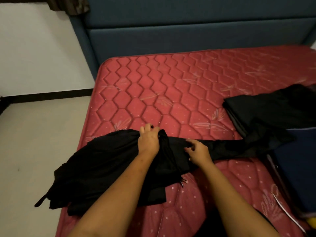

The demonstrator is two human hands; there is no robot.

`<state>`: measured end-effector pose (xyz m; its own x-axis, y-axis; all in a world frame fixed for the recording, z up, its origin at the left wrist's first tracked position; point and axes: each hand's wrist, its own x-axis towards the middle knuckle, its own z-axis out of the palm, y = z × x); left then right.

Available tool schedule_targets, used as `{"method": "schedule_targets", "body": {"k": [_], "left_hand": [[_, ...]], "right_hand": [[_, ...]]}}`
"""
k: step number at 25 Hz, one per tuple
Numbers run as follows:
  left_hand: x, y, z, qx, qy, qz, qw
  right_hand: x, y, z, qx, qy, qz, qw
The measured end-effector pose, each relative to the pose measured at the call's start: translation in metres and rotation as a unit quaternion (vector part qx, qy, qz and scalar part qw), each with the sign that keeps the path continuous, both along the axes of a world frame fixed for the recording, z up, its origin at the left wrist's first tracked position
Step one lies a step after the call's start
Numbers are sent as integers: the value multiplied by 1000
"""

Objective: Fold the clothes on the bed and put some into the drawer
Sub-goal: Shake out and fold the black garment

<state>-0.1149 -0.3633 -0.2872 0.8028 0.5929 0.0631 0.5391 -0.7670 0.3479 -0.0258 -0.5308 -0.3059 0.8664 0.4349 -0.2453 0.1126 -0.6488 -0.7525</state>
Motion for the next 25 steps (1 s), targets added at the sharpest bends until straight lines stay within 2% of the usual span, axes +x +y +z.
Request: {"method": "schedule_targets", "body": {"k": [3,5,6,8,11,13,14,15,16,17,19,21,22,23,25], "left_hand": [[17,-31,-10,14,0,21,1000],[30,-61,-11,-6,31,-23,999],[36,-75,-11,-17,60,-58,996],[47,-106,-12,-24,105,-126,986],[64,-135,-11,-81,127,-158,976],[75,-140,-4,-125,126,-167,970],[80,-142,2,-127,131,-178,967],[84,-145,8,-120,138,-191,964],[90,-152,14,-118,143,-205,961],[95,-156,19,-139,140,-210,958],[109,-167,29,-260,82,-216,938],[123,-174,40,-399,23,-217,890],[129,-174,48,-414,34,-233,880],[132,-177,58,-382,71,-263,883],[129,-187,67,-190,155,-332,911]], "right_hand": [[37,-50,2,-111,74,-123,983],[49,-78,11,-157,53,-229,959],[49,-85,15,-144,38,-289,946],[55,-95,17,-13,16,-403,915],[62,-95,15,207,23,-469,858],[62,-92,25,388,83,-492,774],[61,-94,32,477,112,-472,733],[59,-98,39,537,123,-437,711],[60,-104,46,572,117,-399,707],[61,-110,51,585,104,-359,720],[65,-123,63,573,60,-308,757],[70,-134,70,555,17,-328,765],[73,-139,73,538,8,-355,764],[75,-144,76,523,-3,-376,765],[79,-156,87,506,-47,-387,769]]}}
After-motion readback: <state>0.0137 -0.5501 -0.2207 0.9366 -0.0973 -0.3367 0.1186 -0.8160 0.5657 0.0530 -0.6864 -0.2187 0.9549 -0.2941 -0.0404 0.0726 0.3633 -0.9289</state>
